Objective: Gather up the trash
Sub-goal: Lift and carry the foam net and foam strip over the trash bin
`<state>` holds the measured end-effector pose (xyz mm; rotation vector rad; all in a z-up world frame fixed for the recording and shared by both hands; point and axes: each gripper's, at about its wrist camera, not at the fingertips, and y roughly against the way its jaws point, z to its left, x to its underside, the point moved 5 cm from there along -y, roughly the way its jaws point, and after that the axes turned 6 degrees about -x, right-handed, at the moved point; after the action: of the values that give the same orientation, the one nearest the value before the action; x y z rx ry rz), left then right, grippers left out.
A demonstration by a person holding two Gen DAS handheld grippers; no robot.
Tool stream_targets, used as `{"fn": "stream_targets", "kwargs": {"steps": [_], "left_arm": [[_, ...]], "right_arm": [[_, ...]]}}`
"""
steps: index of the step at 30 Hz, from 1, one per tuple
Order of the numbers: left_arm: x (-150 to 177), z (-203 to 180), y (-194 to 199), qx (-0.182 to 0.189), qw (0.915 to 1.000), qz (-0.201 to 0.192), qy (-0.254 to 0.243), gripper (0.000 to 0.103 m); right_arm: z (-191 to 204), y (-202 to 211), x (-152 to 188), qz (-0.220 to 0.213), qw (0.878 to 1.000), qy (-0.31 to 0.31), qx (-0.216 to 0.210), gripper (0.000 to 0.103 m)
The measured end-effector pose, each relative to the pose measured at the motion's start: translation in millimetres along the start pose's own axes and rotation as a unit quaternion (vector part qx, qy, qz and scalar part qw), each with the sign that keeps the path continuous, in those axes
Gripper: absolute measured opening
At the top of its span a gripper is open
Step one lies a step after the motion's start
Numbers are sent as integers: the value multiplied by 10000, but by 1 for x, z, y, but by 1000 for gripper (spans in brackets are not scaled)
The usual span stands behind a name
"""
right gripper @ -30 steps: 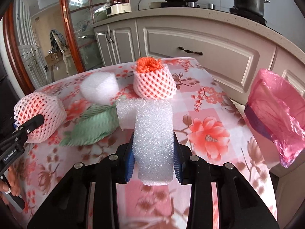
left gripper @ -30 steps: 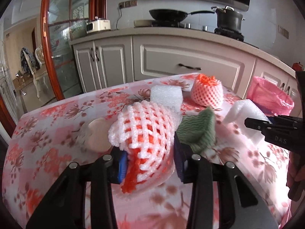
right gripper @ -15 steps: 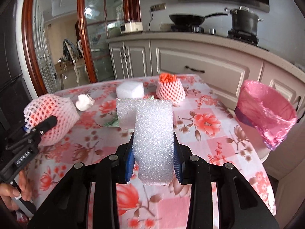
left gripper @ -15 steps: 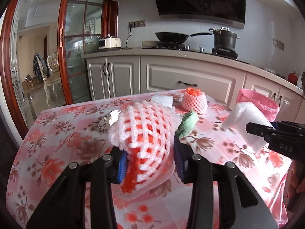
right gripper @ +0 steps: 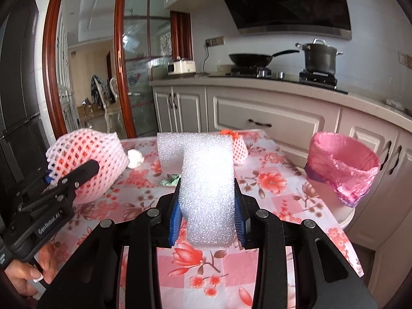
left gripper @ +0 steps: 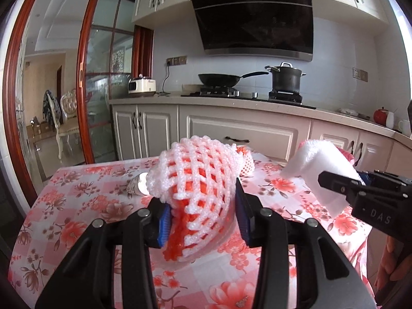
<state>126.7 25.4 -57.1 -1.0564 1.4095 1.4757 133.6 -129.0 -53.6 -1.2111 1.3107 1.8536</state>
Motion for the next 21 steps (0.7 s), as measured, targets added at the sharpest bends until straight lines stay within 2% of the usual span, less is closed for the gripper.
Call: {"fn": "stream_targets", "kwargs": {"steps": [8, 13, 21], "left_arm": [[-13, -6, 19, -18, 9994, -345, 66, 42], [-27, -16, 20, 121, 9985, -539, 63, 42], [-50, -47, 6, 482, 9963, -705, -8, 42]], "right_arm": [[-7, 25, -13, -501, 9985, -27, 240, 34], [-16, 33, -19, -679, 9966, 11, 468, 34], [-56, 43, -31, -874, 9917, -233, 916, 34]]}}
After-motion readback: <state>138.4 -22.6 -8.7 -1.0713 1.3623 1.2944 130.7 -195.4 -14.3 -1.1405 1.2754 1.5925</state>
